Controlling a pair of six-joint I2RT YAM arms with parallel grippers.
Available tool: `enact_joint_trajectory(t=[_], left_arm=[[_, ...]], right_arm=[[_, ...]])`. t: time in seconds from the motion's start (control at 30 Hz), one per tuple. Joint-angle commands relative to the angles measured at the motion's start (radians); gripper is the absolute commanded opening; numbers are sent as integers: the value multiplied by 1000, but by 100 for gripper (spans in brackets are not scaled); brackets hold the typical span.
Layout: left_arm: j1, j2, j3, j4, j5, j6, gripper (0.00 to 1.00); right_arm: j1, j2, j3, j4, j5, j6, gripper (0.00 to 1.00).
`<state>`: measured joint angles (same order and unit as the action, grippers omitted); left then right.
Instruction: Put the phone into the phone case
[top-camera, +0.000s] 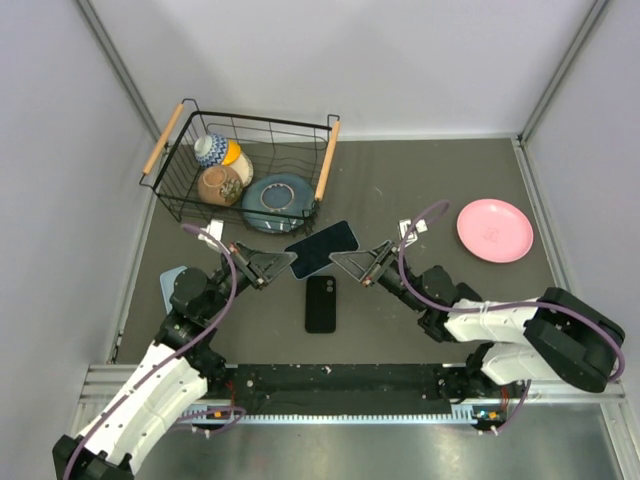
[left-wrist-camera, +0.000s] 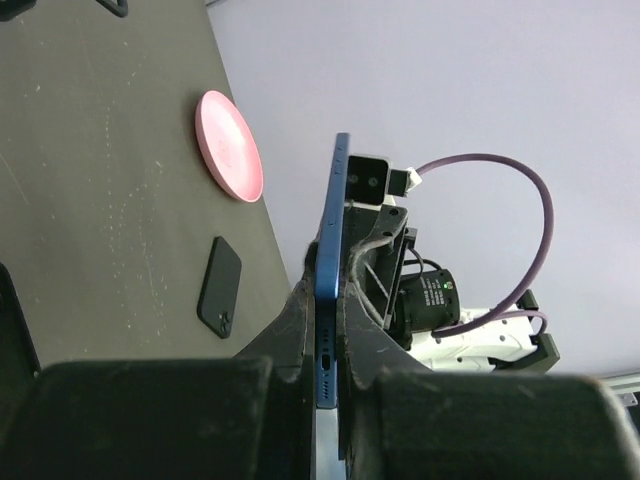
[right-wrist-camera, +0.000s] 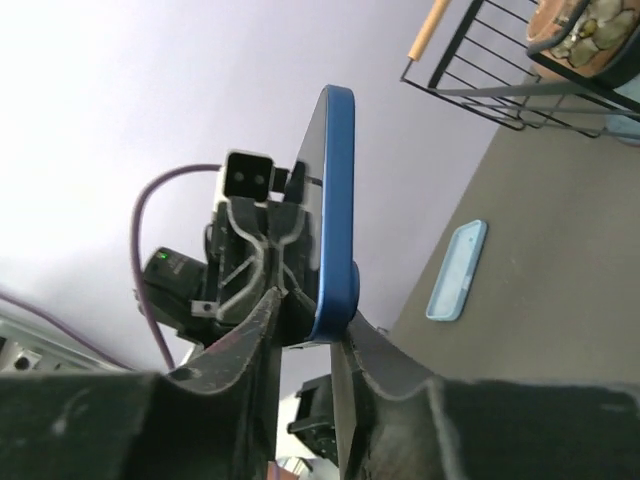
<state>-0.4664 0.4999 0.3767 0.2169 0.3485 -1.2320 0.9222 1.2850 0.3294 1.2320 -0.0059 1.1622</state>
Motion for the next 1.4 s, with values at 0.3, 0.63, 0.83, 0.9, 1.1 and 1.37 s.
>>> enact_joint_trajectory(t=[0.3, 0.63, 0.83, 0.9, 1.1, 1.37], left_arm=[[0, -84, 2, -196, -60, 120, 73], [2, 67, 102, -591, -114, 416, 67], [0, 209, 42, -541, -120, 434, 64], [2, 250, 22, -482, -106, 440, 63], [-3, 356, -21, -357, -75, 468, 60], [-9, 506, -33, -238, -51, 473, 56]], right_arm=[[-40, -268, 68, -399, -11, -169, 0], [-265, -464, 312, -1306, -340, -438, 0], [-330, -293, 497, -1530, -543, -526, 1], [-332, -216, 531, -1534, -620, -509, 1], [-330, -87, 560, -1531, -739, -523, 5], [-332, 102, 606, -1477, -841, -496, 5]])
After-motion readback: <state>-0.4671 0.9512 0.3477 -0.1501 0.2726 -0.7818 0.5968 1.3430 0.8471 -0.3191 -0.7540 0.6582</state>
